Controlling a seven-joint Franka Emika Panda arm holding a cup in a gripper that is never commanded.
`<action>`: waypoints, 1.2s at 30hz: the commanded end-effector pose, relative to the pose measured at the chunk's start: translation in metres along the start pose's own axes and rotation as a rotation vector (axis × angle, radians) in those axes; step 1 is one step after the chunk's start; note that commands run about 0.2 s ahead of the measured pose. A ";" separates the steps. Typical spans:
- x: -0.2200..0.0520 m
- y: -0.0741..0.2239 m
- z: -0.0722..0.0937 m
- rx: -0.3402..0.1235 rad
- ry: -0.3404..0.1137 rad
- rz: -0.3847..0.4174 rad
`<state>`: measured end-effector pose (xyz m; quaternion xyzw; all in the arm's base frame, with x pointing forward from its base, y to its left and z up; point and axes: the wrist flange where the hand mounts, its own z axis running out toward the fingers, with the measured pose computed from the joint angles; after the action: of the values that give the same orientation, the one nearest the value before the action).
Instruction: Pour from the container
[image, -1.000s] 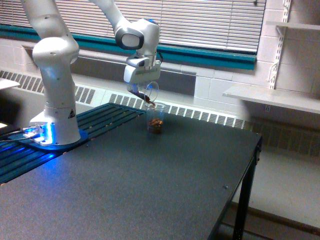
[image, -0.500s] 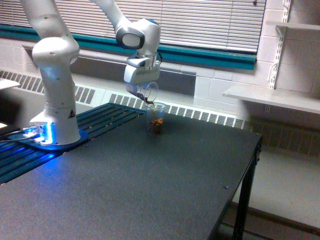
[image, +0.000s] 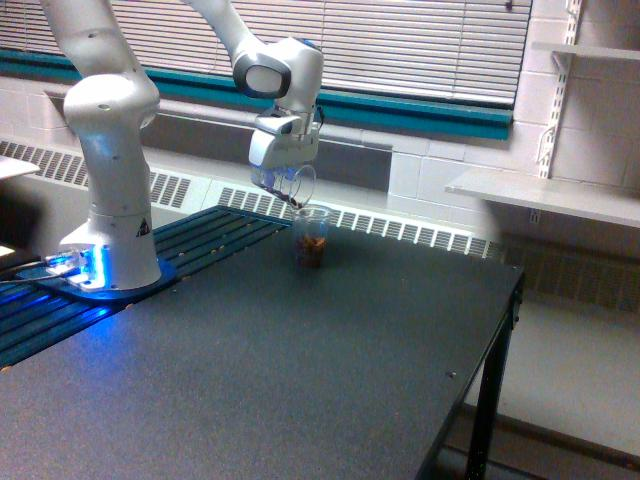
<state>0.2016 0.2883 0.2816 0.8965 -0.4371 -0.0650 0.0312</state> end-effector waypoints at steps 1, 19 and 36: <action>0.006 -0.002 -0.004 -0.008 0.010 -0.043; 0.013 -0.007 -0.009 -0.027 0.017 -0.099; 0.011 -0.011 -0.013 -0.034 -0.038 -0.118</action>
<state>0.2188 0.2849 0.2919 0.9122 -0.4003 -0.0799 0.0354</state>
